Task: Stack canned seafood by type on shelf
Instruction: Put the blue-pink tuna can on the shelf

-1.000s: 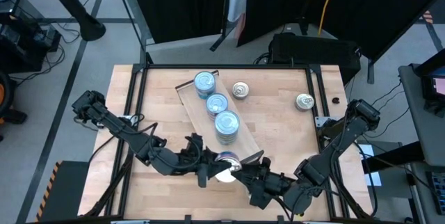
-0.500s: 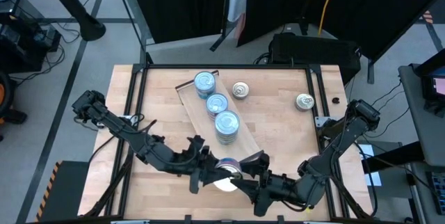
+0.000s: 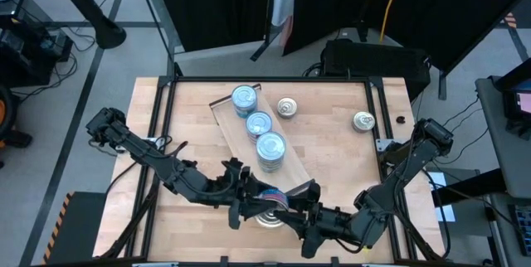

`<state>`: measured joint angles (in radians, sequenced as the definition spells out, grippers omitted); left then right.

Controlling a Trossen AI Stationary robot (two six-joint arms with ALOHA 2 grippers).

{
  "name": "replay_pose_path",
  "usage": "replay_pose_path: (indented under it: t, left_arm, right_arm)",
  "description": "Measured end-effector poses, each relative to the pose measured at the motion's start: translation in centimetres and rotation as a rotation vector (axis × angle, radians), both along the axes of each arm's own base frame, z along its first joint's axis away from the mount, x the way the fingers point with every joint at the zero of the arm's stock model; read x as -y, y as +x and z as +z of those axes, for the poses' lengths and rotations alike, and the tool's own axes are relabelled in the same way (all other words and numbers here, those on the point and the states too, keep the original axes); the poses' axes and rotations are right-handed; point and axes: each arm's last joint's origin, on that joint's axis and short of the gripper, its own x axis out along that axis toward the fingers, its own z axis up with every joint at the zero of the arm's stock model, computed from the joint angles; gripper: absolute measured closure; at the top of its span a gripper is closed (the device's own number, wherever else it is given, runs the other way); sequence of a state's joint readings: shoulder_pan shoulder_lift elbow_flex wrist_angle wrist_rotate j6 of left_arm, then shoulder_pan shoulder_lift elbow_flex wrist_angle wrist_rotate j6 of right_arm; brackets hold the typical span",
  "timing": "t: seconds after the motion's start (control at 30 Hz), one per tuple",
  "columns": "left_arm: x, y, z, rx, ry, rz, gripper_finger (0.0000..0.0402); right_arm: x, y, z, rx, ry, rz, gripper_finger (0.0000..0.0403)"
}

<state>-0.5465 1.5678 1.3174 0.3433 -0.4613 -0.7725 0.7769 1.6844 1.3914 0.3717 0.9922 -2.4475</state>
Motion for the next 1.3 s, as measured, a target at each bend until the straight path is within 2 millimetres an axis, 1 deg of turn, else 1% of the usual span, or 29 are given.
replay_pose_path:
  t: [0.07,0.13,0.27,0.33,0.43,0.53,0.63,0.7,0.83,0.9,1.0,1.07,1.17,1.3]
  left_arm:
    - [0.0,-0.4,0.4,0.012,0.015,0.016,0.0116]
    - [-0.4,-0.9,1.2,0.034,0.015,0.032,0.0103]
    - [-1.3,-2.2,2.9,0.082,0.03,0.056,0.0096]
    - [-1.8,-3.0,3.7,0.086,0.072,0.088,0.0096]
    - [-3.0,-4.8,5.2,0.093,0.136,0.123,0.0096]
    - [-3.5,-6.5,6.0,0.071,0.213,0.115,0.0096]
    - [-3.1,-7.4,6.1,0.045,0.266,0.123,0.0096]
    - [-2.6,-7.8,6.1,0.037,0.295,0.131,0.0096]
    - [-1.1,-8.0,5.4,0.012,0.363,0.123,0.0096]
    - [-0.2,-8.3,5.0,-0.004,0.405,0.108,0.0096]
    - [0.8,-9.2,4.5,-0.041,0.44,0.11,0.0096]
    - [1.4,-9.8,4.1,-0.079,0.472,0.139,0.0096]
    - [2.0,-10.4,3.5,-0.128,0.513,0.192,0.0096]
    - [2.8,-10.8,2.9,-0.156,0.549,0.235,0.0096]
  right_arm:
    - [0.0,0.0,0.0,0.005,0.021,0.001,0.0226]
    - [-0.1,-0.1,0.0,0.006,0.039,0.014,0.0216]
    - [-0.7,-0.6,-0.1,0.01,0.086,0.036,0.0217]
    - [-1.0,-0.9,-0.1,0.018,0.117,0.046,0.0223]
    - [-1.2,-1.1,-0.1,0.039,0.224,0.031,0.0227]
    - [-0.8,-1.2,-0.1,0.084,0.383,-0.076,0.0222]
    - [0.0,-0.7,-0.9,0.1,0.5,-0.183,0.0216]
    - [0.5,-0.4,-1.6,0.096,0.571,-0.204,0.0216]
    - [1.8,0.2,-3.0,0.103,0.731,-0.277,0.0219]
    - [2.6,0.2,-4.0,0.109,0.756,-0.354,0.0219]
    - [3.6,-0.5,-5.5,0.095,0.74,-0.446,0.0219]
    - [3.9,-1.0,-6.0,0.089,0.775,-0.465,0.0219]
    - [4.0,-1.2,-6.4,0.068,0.891,-0.461,0.0219]
    - [4.1,-1.2,-6.7,0.021,1.018,-0.455,0.022]
